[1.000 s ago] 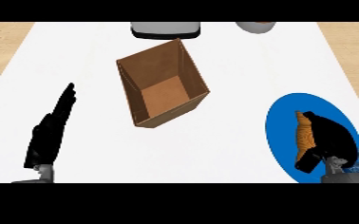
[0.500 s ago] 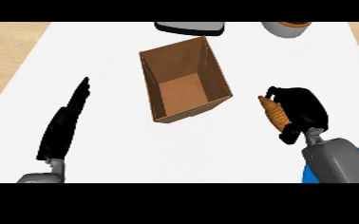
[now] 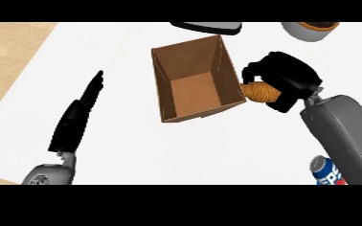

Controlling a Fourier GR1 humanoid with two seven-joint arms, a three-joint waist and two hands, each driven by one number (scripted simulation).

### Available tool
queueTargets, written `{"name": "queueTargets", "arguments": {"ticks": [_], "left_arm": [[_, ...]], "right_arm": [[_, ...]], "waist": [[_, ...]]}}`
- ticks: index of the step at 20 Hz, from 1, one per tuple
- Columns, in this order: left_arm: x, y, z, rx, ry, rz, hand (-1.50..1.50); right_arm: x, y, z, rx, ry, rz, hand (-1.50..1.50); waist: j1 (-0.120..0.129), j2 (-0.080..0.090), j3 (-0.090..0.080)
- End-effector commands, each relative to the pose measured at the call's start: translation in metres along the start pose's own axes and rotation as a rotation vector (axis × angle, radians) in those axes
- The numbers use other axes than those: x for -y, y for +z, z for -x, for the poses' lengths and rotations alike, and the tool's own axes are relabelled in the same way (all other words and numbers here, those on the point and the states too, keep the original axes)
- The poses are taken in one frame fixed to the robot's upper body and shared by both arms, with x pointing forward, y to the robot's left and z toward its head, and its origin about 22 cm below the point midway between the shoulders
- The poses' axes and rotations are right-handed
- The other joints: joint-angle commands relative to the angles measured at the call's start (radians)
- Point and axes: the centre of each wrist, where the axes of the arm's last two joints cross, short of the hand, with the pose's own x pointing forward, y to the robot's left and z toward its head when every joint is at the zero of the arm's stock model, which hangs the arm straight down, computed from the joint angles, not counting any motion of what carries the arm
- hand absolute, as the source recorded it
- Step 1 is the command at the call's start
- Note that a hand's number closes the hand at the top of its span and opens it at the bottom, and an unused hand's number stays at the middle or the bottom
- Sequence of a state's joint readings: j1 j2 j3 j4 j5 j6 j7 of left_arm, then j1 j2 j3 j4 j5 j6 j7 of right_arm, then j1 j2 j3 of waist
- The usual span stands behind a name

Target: Pick the croissant from the plate and place it in the cardboard box

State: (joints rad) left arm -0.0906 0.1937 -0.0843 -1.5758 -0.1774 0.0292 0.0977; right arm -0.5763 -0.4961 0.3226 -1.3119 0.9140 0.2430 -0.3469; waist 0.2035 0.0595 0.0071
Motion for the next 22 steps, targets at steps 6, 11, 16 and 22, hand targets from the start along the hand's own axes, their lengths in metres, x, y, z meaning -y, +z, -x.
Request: {"name": "queueTargets", "arguments": {"ticks": [6, 11, 16, 22], "left_arm": [[-0.006, -0.006, 0.001, -0.013, -0.007, -0.019, 0.0], [0.004, -0.005, 0.006, -0.042, 0.008, -0.027, 0.0], [-0.013, -0.007, 0.014, -0.063, 0.003, -0.063, 0.0], [-0.017, 0.002, 0.027, -0.077, 0.005, -0.085, 0.0]], "right_arm": [[0.047, -0.024, 0.042, 0.446, -0.277, 0.166, 1.5], [0.075, -0.044, 0.05, 0.67, -0.482, 0.193, 1.5], [0.09, -0.066, 0.042, 0.795, -0.563, 0.174, 1.5], [0.102, -0.103, 0.015, 0.83, -0.582, 0.12, 1.5]], "waist": [[-0.032, -0.001, -0.001], [-0.054, -0.014, -0.005], [-0.085, -0.023, -0.006], [-0.116, -0.033, -0.008]]}}
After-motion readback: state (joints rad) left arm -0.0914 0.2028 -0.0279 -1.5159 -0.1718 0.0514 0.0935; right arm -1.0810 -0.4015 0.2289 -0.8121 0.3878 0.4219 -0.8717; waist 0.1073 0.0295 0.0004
